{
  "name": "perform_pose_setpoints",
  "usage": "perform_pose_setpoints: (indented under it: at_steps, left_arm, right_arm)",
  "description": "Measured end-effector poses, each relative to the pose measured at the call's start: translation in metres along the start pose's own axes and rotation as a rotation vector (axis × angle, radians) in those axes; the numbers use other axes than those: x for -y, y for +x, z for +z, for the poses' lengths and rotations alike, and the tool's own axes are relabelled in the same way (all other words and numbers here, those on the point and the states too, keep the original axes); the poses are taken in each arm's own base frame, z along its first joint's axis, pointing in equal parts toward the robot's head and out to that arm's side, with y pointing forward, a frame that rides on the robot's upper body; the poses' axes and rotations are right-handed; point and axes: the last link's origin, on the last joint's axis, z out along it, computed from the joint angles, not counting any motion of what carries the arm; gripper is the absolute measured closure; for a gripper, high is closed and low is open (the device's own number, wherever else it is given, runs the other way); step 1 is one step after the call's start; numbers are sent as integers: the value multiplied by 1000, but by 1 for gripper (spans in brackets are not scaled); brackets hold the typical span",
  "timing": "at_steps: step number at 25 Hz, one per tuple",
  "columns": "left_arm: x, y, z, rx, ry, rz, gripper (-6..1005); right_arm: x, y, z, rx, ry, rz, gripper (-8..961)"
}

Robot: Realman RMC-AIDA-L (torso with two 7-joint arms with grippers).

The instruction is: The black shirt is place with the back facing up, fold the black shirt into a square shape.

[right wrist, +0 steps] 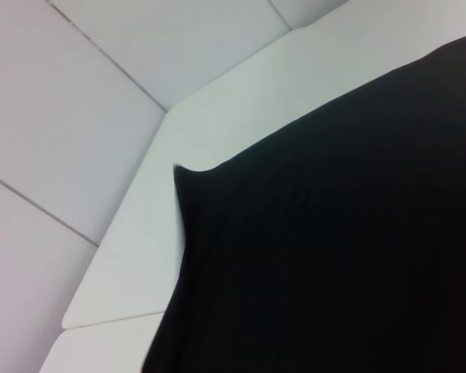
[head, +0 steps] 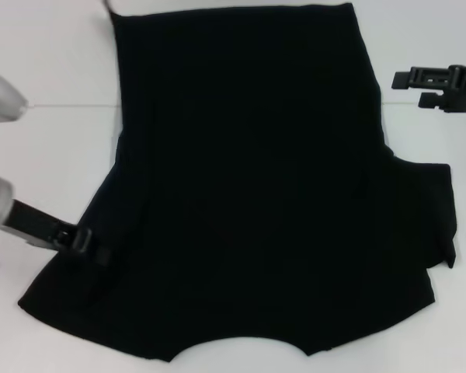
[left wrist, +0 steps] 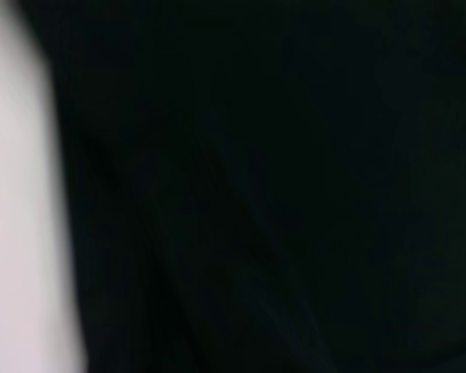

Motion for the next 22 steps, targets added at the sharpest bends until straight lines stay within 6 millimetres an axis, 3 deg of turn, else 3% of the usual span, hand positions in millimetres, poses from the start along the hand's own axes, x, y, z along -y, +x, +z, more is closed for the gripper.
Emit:
perform_pose_setpoints:
  at_steps: [3,6,8,15,19,22]
  left_arm:
    - [23,0,-20,-110,11,-132,995]
    - [53,-4,-42,-253,27,-302,879]
    - [62,-8,-48,-320,6,-356,802]
    - [65,-23,-51,-383,-90,-368,605]
    - [65,-26,-48,-380,-106,-369,401]
    - [64,-25,-48,-378,-109,-362,339]
  right_arm:
    - [1,0,-1,2,4,1,71]
    - [1,0,-1,-1,2,1,70]
    - [1,1,-1,-4,1,0,69]
    - [2,4,-3,-20,-6,0,71]
    - [3,7,-4,-26,-7,4,71]
    - [3,8,-4,-31,-11,6,70]
